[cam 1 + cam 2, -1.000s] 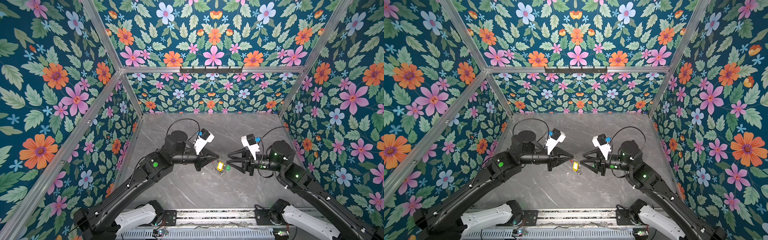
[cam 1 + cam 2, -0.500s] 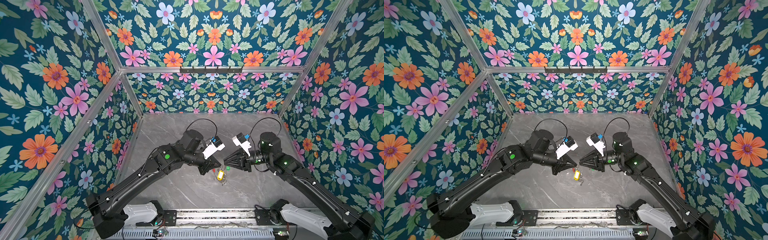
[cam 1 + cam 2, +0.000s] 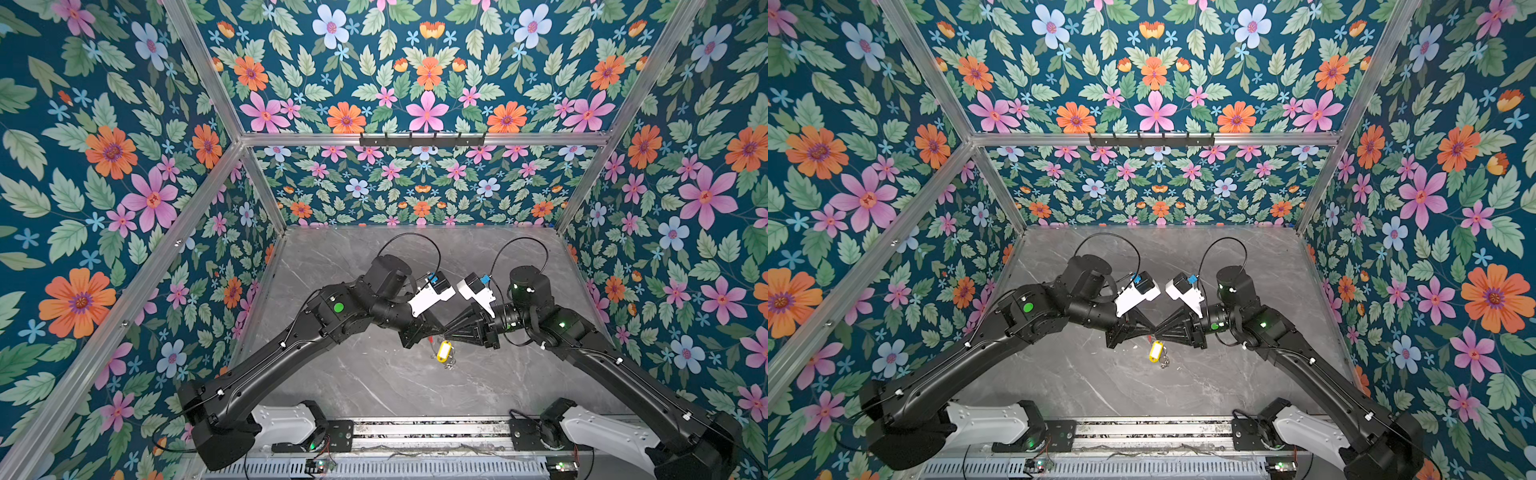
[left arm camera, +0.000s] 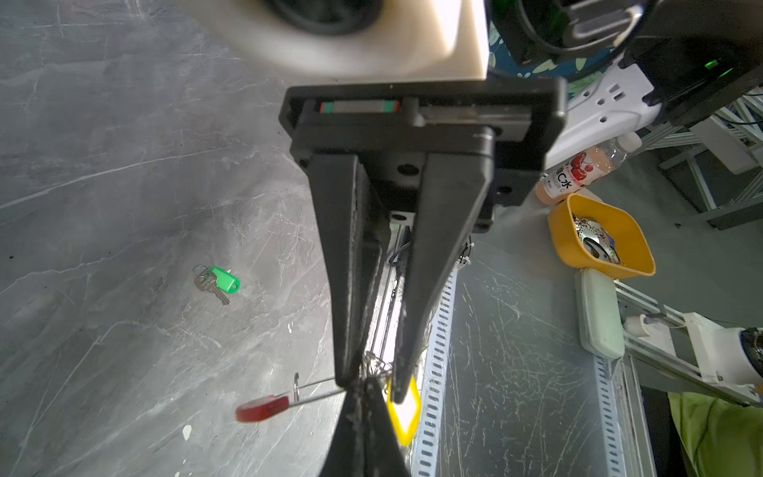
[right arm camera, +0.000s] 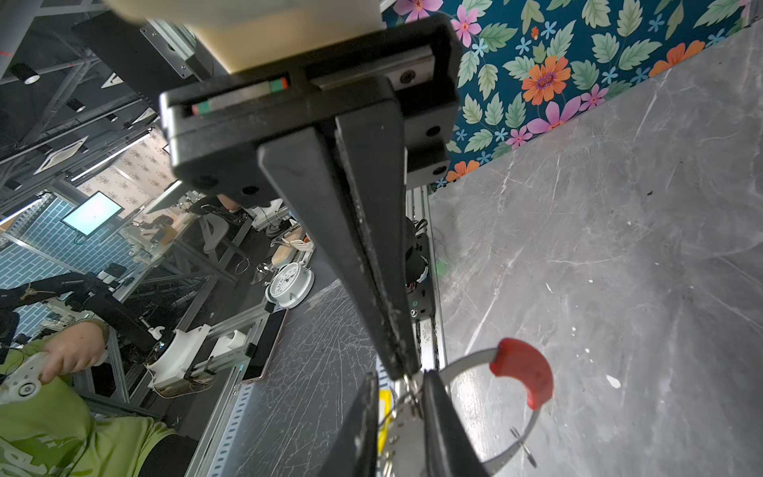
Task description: Remove the keys from the keyring
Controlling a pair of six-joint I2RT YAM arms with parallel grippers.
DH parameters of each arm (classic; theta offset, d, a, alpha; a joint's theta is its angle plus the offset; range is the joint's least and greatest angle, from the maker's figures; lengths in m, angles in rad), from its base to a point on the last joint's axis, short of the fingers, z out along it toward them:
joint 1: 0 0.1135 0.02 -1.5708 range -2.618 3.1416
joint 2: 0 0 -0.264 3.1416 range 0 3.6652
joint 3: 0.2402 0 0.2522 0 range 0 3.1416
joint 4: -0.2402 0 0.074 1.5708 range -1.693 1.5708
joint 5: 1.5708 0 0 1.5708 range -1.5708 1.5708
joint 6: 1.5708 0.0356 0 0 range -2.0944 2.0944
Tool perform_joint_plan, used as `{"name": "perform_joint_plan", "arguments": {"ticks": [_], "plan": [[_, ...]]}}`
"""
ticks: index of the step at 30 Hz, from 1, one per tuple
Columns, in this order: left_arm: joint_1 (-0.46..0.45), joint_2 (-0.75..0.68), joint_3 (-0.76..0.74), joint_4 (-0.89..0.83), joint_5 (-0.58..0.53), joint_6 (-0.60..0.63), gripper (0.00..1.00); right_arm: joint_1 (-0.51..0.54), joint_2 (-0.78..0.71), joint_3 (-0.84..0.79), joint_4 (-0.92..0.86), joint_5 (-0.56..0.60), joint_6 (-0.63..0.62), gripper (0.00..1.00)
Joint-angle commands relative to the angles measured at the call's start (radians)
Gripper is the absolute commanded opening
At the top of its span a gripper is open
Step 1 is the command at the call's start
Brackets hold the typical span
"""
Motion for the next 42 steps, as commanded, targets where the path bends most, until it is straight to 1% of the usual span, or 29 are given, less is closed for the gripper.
{"name": "perform_joint_plan", "arguments": {"ticks": [1,5,10,12,17,19,20,21,22,25,28,31,35,38,42], "plan": [[0.0,-0.003,0.007,-0.004,0.02,0.019,0.0,0.0,0.0,-0.002,0.011,-0.011,-0.011,0.19],[0.0,-0.004,0.009,-0.004,0.03,0.022,0.0,0.002,-0.002,-0.006,0.022,-0.016,-0.005,0.15],[0.0,-0.004,0.01,0.009,0.032,0.016,0.0,0.014,0.004,-0.004,0.041,-0.027,0.003,0.03],[0.0,-0.004,0.013,0.018,0.03,0.009,0.0,0.018,0.007,-0.003,0.05,-0.029,0.009,0.0],[0.0,-0.009,0.014,0.037,0.022,-0.004,0.0,0.026,0.008,-0.006,0.08,-0.02,0.027,0.0],[0.0,-0.021,0.008,0.066,-0.042,-0.031,0.0,0.029,-0.002,-0.02,0.114,0.004,0.051,0.0],[-0.001,-0.033,0.001,0.084,-0.061,-0.046,0.03,0.028,-0.01,-0.026,0.127,0.018,0.058,0.0],[-0.001,-0.05,-0.012,0.115,-0.099,-0.068,0.11,0.029,-0.019,-0.035,0.14,0.039,0.065,0.0],[0.001,-0.074,-0.028,0.152,-0.129,-0.091,0.17,0.028,-0.032,-0.042,0.15,0.063,0.07,0.0],[0.001,-0.163,-0.115,0.28,-0.193,-0.146,0.24,0.029,-0.062,-0.066,0.201,0.121,0.105,0.0],[0.001,-0.251,-0.234,0.432,-0.194,-0.195,0.31,0.029,-0.083,-0.082,0.256,0.165,0.142,0.0],[0.0,-0.317,-0.357,0.566,-0.196,-0.232,0.34,0.029,-0.103,-0.095,0.312,0.201,0.176,0.0],[0.0,-0.381,-0.48,0.721,-0.202,-0.269,0.36,0.028,-0.113,-0.09,0.326,0.2,0.191,0.0],[0.0,-0.38,-0.509,0.774,-0.188,-0.271,0.37,0.028,-0.128,-0.104,0.356,0.222,0.213,0.0],[0.0,-0.354,-0.508,0.795,-0.197,-0.256,0.38,0.028,-0.129,-0.103,0.362,0.197,0.224,0.0]]}}
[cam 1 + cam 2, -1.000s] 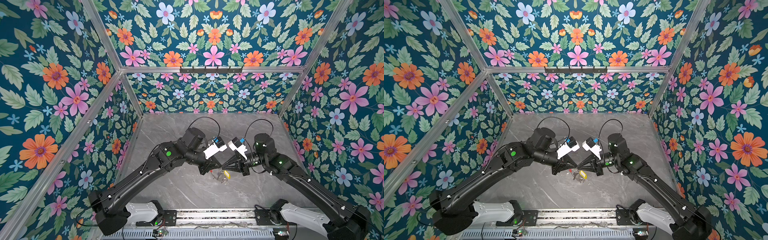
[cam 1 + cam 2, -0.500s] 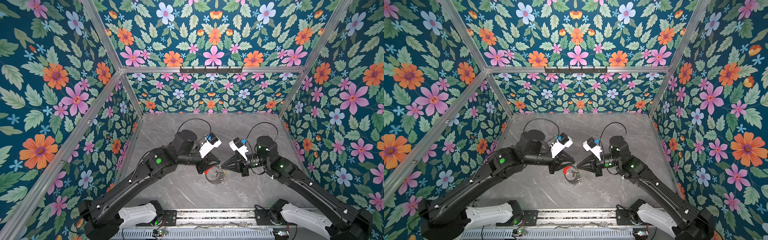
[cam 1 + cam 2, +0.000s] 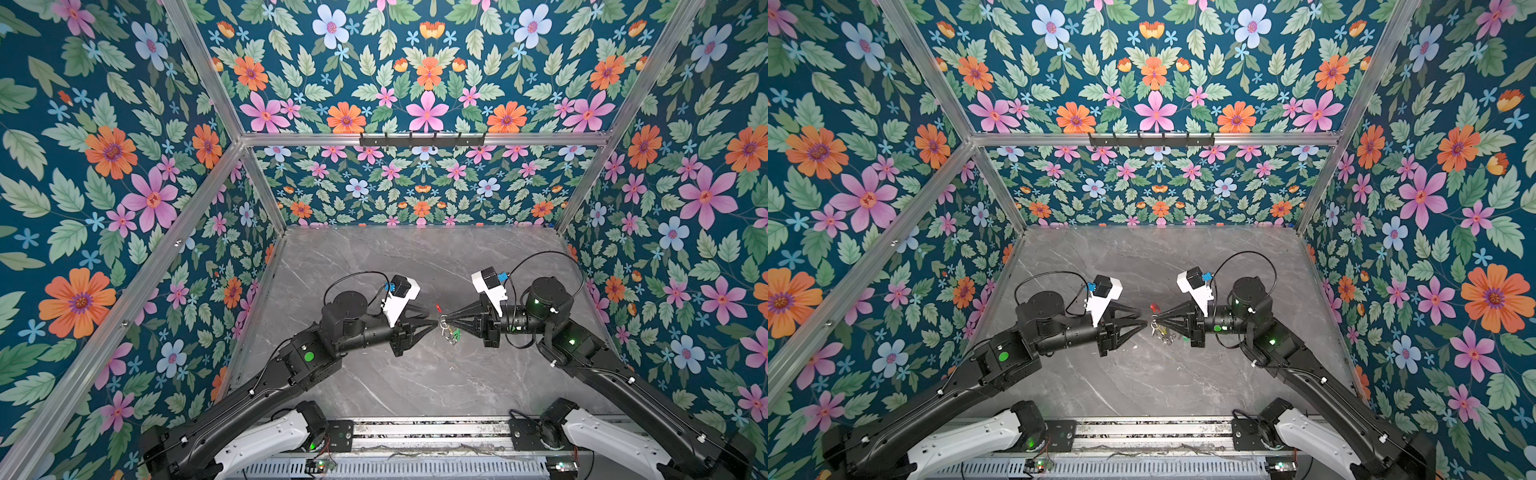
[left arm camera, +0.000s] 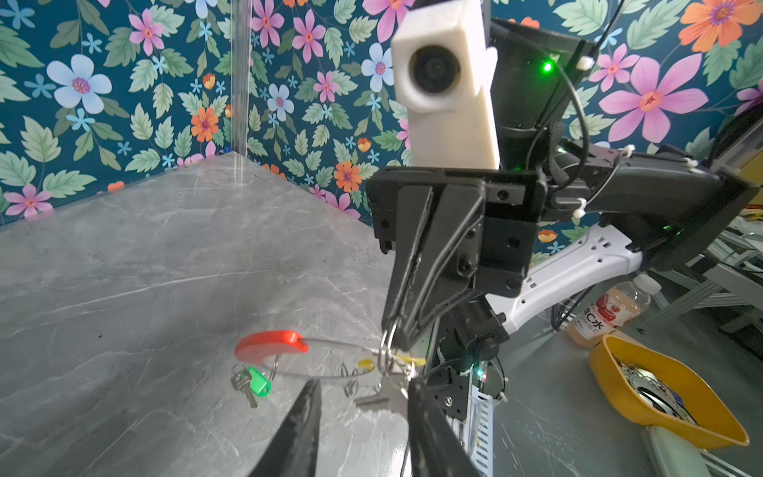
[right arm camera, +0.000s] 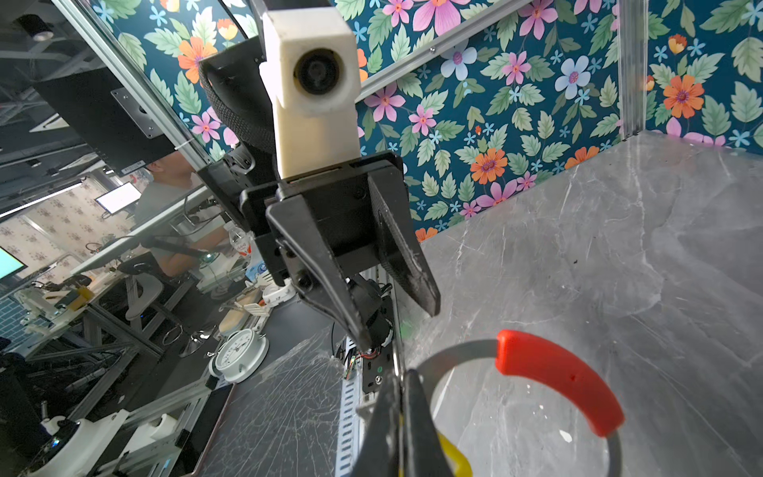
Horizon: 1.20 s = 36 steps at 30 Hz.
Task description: Remove the keys from the keyring
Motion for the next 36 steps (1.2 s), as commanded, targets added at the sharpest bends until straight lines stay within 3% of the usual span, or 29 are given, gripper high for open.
{"name": "perform_joint_plan", "arguments": {"ticks": [1,5,12,16,21,27,36], "plan": [[0.0,0.014,0.002,0.096,-0.004,0.003,0.38,0.001,-0.004,0.002,0.054,-0.004,0.025,0.0],[0.002,0.043,0.015,0.118,0.039,0.005,0.35,0.001,-0.01,-0.006,0.064,-0.002,0.035,0.0],[0.002,0.068,0.031,0.094,0.069,0.004,0.19,0.0,-0.017,-0.01,0.076,0.013,0.042,0.0],[0.001,0.075,0.035,0.092,0.092,-0.004,0.0,0.002,-0.013,-0.015,0.094,0.014,0.049,0.0],[0.001,0.088,0.072,0.051,0.086,0.009,0.0,0.002,-0.012,-0.015,0.073,0.017,0.037,0.0],[0.0,0.155,0.175,-0.112,0.09,0.055,0.0,0.002,-0.044,-0.023,-0.005,0.048,-0.002,0.29],[0.001,0.188,0.262,-0.255,0.052,0.083,0.0,0.002,-0.083,-0.011,-0.092,0.077,-0.045,0.44]]}}
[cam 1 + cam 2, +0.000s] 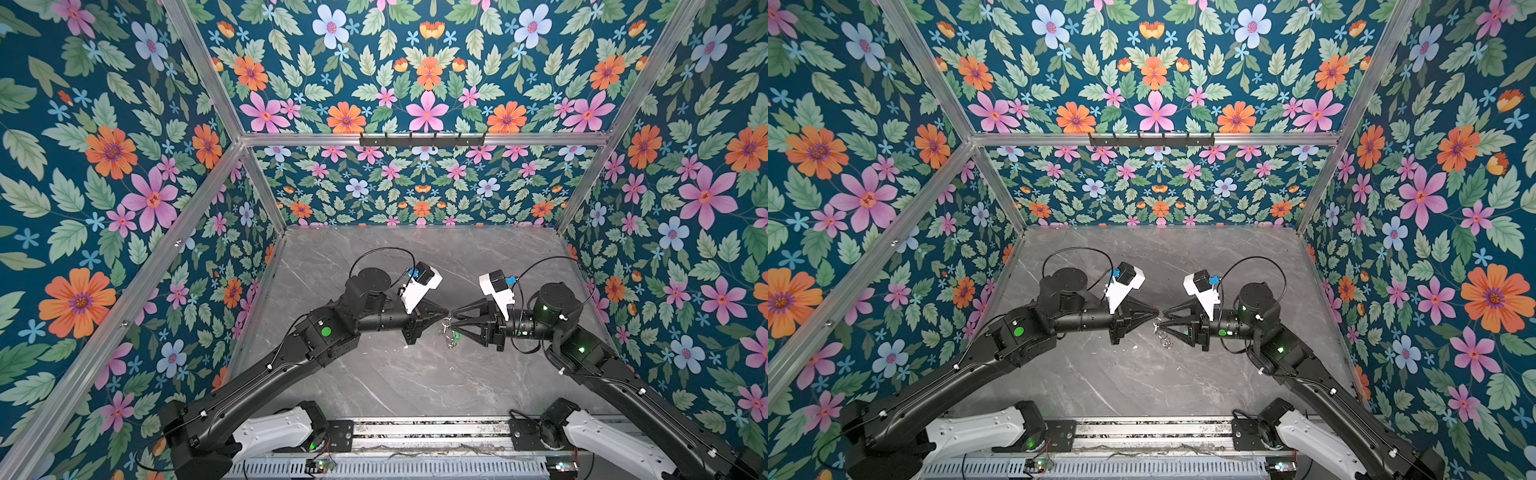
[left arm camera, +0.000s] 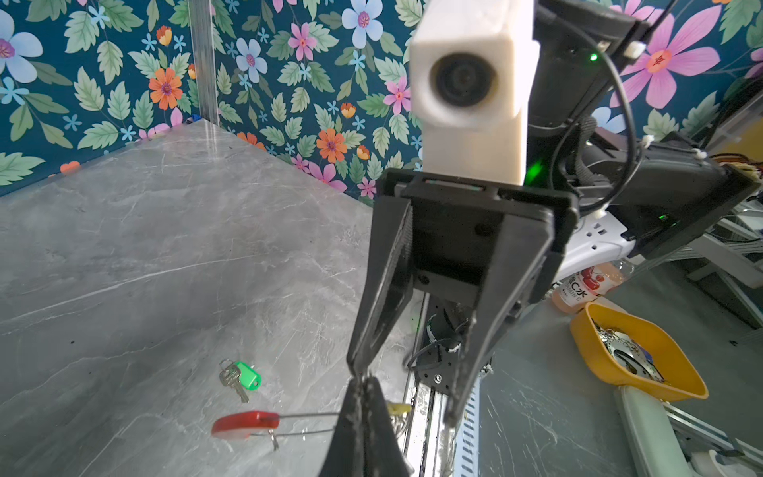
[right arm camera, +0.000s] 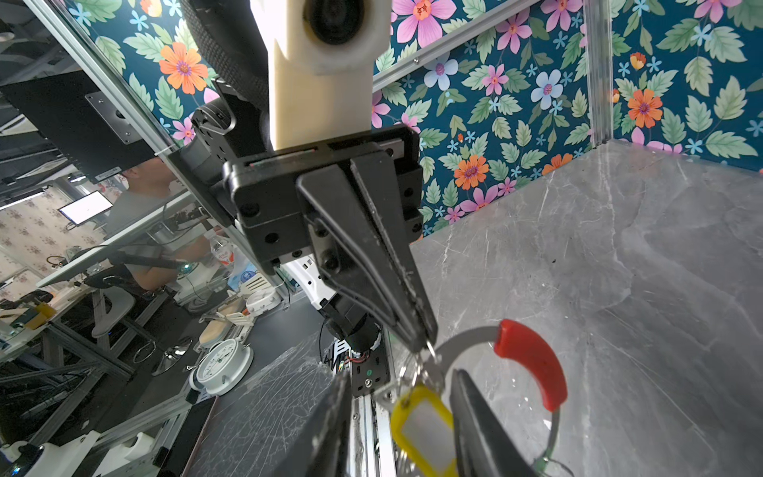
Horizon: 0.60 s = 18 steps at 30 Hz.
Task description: Remove the keys from the keyring
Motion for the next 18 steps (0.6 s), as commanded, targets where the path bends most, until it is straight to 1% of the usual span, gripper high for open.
{"name": "perform_joint_plan", "arguments": {"ticks": [1,3,7,11,15,18], "plan": [[0.0,-0.001,0.015,-0.023,-0.031,0.008,0.0,0.001,-0.002,0.002,-0.021,0.018,-0.019,0.44],[0.0,-0.003,0.012,-0.015,-0.036,-0.001,0.0,0.001,0.001,0.0,-0.022,0.025,-0.02,0.46],[0.0,-0.001,0.012,-0.011,-0.052,-0.011,0.0,0.006,0.015,0.013,-0.038,0.029,-0.038,0.46],[0.001,-0.001,0.018,-0.014,-0.073,-0.02,0.0,0.045,0.034,0.049,-0.117,0.066,-0.1,0.45],[0.0,-0.003,0.021,-0.01,-0.089,-0.034,0.0,0.061,0.042,0.051,-0.134,0.101,-0.119,0.39],[0.0,-0.004,0.02,-0.005,-0.09,-0.039,0.0,0.064,0.048,0.057,-0.144,0.11,-0.128,0.38]]}}
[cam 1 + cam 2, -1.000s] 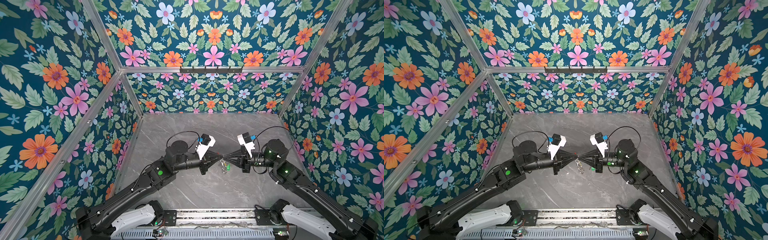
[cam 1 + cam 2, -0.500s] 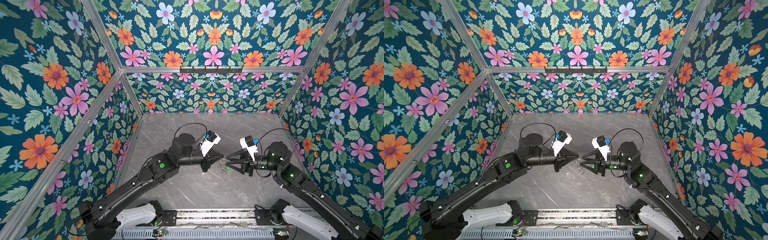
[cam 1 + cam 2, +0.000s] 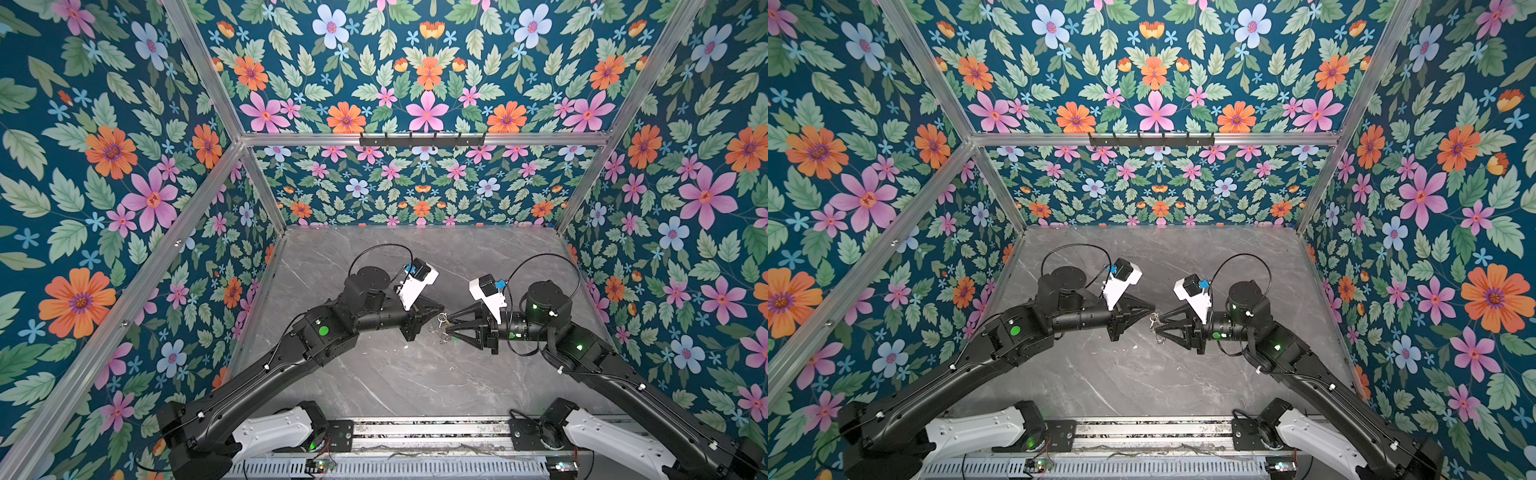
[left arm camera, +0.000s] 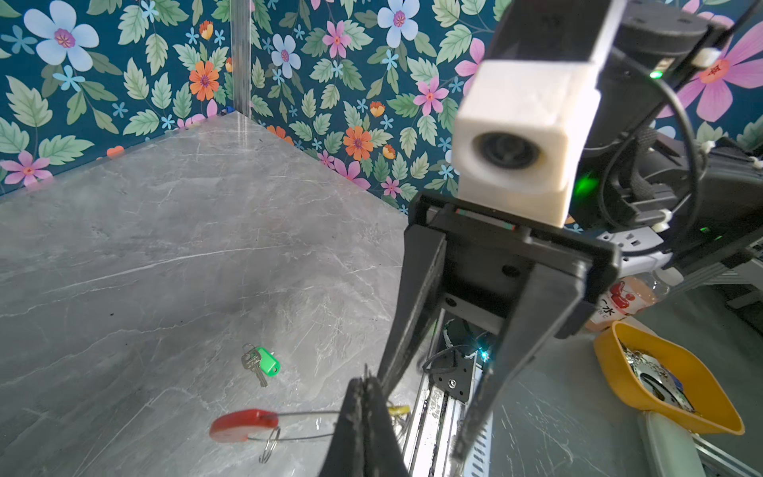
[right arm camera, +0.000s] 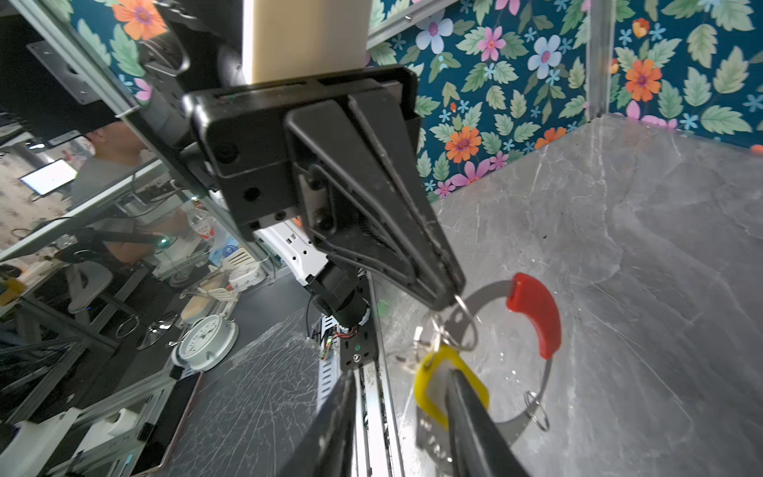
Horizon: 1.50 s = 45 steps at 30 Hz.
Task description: Remove the keys from the keyring
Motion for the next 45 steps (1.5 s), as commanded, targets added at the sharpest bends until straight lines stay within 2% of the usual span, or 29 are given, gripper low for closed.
{"name": "perform_joint_plan", "arguments": {"ticks": [1,10,19,27,29,33,39,43,45], "plan": [[0.0,-0.003,0.006,0.026,-0.006,-0.012,0.0,0.005,0.005,0.007,-0.014,0.026,-0.031,0.39],[0.001,-0.009,0.002,0.03,0.01,-0.014,0.0,0.006,0.016,0.02,-0.013,0.034,-0.037,0.25],[0.0,-0.023,-0.005,0.041,0.009,-0.03,0.0,0.006,0.01,0.031,-0.067,0.087,-0.061,0.0],[0.0,-0.033,0.004,0.009,-0.028,-0.071,0.0,0.009,-0.004,0.055,-0.149,0.244,-0.088,0.0],[0.001,-0.043,-0.014,0.029,-0.053,-0.105,0.0,0.016,0.004,0.065,-0.178,0.303,-0.101,0.0],[-0.002,-0.056,-0.043,0.09,-0.086,-0.166,0.0,0.032,0.009,0.074,-0.183,0.342,-0.104,0.0],[-0.02,-0.002,-0.012,0.075,-0.198,-0.248,0.0,0.226,0.066,0.167,-0.243,0.575,-0.19,0.0],[-0.03,0.018,0.013,0.042,-0.254,-0.287,0.0,0.246,0.094,0.186,-0.264,0.677,-0.195,0.0],[-0.033,0.019,0.016,0.052,-0.245,-0.311,0.0,0.263,0.11,0.191,-0.273,0.742,-0.205,0.0]]}}
